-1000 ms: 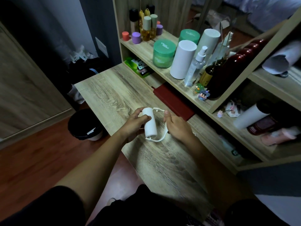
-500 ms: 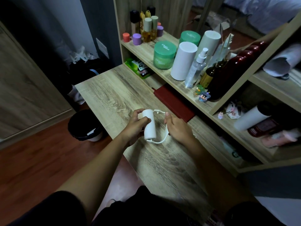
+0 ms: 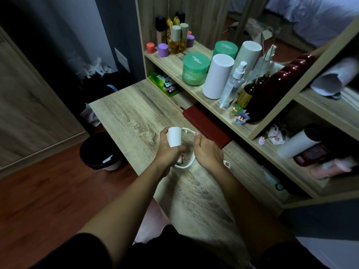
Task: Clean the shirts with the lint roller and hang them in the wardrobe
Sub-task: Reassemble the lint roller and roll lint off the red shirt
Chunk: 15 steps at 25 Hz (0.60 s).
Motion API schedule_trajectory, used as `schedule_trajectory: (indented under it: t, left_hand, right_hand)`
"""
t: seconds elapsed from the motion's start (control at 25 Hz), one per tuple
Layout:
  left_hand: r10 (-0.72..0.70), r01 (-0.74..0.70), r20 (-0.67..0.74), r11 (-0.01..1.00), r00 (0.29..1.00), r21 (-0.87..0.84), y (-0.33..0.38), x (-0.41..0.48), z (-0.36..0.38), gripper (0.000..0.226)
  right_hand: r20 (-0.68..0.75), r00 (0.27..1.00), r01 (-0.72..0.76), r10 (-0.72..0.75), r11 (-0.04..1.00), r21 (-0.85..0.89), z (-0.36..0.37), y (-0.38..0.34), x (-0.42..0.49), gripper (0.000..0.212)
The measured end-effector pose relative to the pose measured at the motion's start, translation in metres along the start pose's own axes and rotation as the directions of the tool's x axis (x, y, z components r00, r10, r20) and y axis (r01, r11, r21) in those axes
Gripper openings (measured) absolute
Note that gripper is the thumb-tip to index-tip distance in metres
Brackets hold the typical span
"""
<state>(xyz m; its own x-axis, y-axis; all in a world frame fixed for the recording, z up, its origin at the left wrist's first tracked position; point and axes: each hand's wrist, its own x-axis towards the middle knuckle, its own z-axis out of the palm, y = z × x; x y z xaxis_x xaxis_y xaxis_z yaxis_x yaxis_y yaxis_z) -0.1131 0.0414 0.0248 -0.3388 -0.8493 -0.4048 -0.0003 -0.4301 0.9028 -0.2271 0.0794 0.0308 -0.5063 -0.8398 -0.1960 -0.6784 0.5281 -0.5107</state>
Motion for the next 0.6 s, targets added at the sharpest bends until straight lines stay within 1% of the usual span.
schedule_trajectory:
  t: [0.16,0.6]
  left_hand:
    - [-0.002,0.0,0.027,0.998,1.0,0.065,0.0036,-0.0026,-0.0003,0.072]
    - [-0.02,0.016,0.048,0.996,0.999,0.089,0.0092,-0.0005,-0.0017,0.068]
  right_hand:
    - [-0.016,0.999,0.034,-0.034,0.999,-0.008,-0.0009,-0.0036,0.0032,0.053]
    - [-0.021,1.0,0.01,-0.01,1.0,-0.01,-0.0017,-0.006,0.0067,0.053]
